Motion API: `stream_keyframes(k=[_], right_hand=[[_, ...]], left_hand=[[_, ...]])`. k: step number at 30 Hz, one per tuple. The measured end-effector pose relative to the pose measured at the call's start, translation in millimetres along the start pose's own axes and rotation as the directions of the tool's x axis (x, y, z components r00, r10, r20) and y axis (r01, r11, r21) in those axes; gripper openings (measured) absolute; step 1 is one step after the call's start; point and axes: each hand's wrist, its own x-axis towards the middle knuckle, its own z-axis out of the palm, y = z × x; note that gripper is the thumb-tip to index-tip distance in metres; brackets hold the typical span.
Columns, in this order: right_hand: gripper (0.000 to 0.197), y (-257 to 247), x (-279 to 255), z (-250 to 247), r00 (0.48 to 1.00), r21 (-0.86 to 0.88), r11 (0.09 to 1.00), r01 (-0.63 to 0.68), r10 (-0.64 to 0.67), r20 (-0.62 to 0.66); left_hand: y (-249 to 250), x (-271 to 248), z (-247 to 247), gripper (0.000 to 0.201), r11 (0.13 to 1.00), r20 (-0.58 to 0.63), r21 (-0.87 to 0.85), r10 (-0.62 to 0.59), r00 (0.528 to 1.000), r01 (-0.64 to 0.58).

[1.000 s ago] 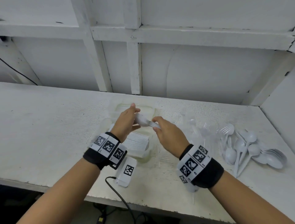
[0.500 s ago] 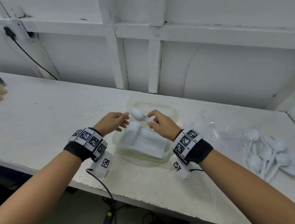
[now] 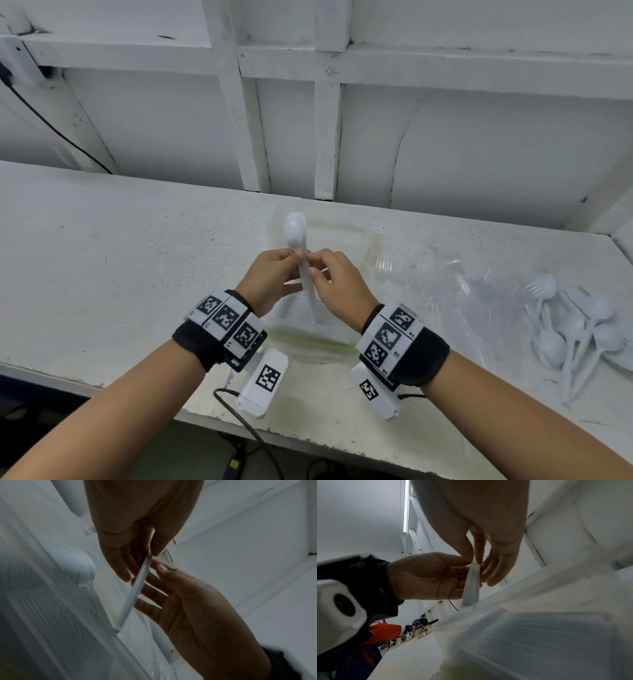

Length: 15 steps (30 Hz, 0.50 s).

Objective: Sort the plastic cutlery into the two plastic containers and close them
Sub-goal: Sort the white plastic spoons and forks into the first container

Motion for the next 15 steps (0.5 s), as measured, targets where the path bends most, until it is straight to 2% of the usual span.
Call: stream_keyframes(k=[3,6,8,10,12,13,15], right_hand=[[0.034,4,-1,-13,0.997,-0.15,0.987,0.056,-0.048,0.055],[0.026,1,0,-31,0.981,-0.271,0.946,0.177,-0.193,-0.031],[0.025,-3,2,-42,0.928,-0.431,0.848,0.31,-0.369,-0.058],[0.033,-3,7,-51,0.874,-0.573,0.705,0.417,-0.485,0.04],[0.038,-4,9,-57,0.855,-0.606,0.623,0.494,-0.475,0.208],[0.041,-5,9,-60,0.859,-0.594,0.628,0.504,-0.438,0.266],[0.047,-5,7,-61,0.889,-0.562,0.692,0.453,-0.301,0.346]], left_hand=[[4,1,3,0.026,0.997,0.003,0.078,-0.012,1.0,0.012],[9,2,3,0.027,0.967,0.039,0.254,0.026,0.999,-0.035],[14,1,1,0.027,0.924,0.124,0.374,0.039,0.992,-0.083],[20,0,-2,0.028,0.842,0.213,0.524,0.018,0.977,-0.13],[24,-1,-2,0.024,0.78,0.265,0.607,-0.016,0.964,-0.154],[25,0,-2,0.018,0.779,0.275,0.609,-0.035,0.961,-0.146],[26,0,-3,0.007,0.801,0.271,0.589,-0.07,0.96,-0.108]])
